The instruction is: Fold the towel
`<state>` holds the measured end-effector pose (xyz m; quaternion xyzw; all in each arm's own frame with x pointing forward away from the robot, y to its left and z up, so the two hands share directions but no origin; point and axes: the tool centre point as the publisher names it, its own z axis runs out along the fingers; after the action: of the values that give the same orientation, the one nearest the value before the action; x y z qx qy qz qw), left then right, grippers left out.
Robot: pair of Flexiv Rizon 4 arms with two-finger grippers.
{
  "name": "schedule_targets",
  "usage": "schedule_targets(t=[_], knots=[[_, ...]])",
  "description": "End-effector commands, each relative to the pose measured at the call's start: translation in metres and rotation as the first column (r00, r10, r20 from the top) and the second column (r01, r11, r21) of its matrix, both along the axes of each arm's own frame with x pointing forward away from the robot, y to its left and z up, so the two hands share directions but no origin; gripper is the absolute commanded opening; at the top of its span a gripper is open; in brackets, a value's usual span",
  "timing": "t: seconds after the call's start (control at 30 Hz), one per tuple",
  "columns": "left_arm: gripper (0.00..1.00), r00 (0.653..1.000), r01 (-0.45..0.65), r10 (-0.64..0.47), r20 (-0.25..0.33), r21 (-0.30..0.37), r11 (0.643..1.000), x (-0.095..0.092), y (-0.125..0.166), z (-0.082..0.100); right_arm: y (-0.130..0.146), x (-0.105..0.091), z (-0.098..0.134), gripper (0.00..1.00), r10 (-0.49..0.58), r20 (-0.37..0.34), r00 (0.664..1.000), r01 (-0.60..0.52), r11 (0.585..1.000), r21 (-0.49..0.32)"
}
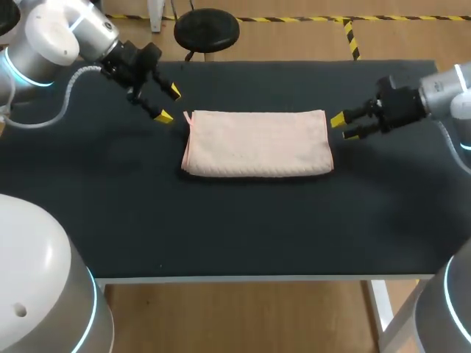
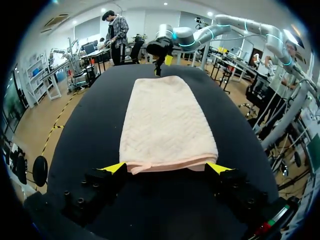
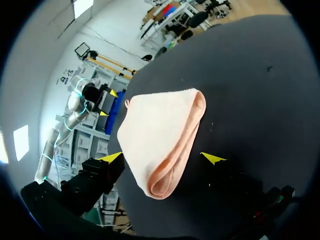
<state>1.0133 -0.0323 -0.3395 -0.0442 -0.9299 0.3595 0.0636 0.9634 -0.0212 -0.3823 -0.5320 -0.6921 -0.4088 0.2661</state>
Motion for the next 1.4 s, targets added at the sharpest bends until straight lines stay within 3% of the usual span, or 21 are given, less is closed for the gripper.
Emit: schedule_targets(t=[0.03, 0.2, 1.27, 1.3, 1.33, 1.37, 1.4], knots=[[1.00, 1.000, -0.001, 0.001, 0.002, -0.003, 1.000, 0.000, 0.000, -0.001, 0.010, 0.004, -0.014, 1.00, 0.022, -0.078, 0.997, -0.023, 1.000, -0.019], [1.00, 1.000, -0.001, 0.001, 0.002, -0.003, 1.000, 0.000, 0.000, -0.001, 0.014, 0.002, -0.021, 1.00, -0.002, -0.076, 0.997, -0.002, 0.998, -0.062], [1.00, 1.000, -0.001, 0.001, 0.002, -0.003, 1.000, 0.000, 0.000, -0.001, 0.059, 0.005, -0.025, 1.00, -0.020, -0.090, 0.996, 0.012, 0.996, -0.092], [1.00, 1.000, -0.001, 0.001, 0.002, -0.003, 1.000, 0.000, 0.000, -0.001, 0.060, 0.005, -0.025, 0.96, -0.023, -0.087, 0.996, 0.015, 0.996, -0.091], [1.00, 1.000, -0.001, 0.001, 0.002, -0.003, 1.000, 0.000, 0.000, -0.001, 0.060, 0.005, -0.025, 0.49, -0.027, -0.084, 0.996, 0.019, 0.995, -0.095], [1.00, 1.000, -0.001, 0.001, 0.002, -0.003, 1.000, 0.000, 0.000, -0.001, 0.060, 0.005, -0.024, 0.15, -0.029, -0.080, 0.996, 0.021, 0.995, -0.100], [1.00, 1.000, -0.001, 0.001, 0.002, -0.003, 1.000, 0.000, 0.000, -0.001, 0.060, 0.004, -0.024, 0.00, -0.032, -0.079, 0.996, 0.024, 0.994, -0.106]])
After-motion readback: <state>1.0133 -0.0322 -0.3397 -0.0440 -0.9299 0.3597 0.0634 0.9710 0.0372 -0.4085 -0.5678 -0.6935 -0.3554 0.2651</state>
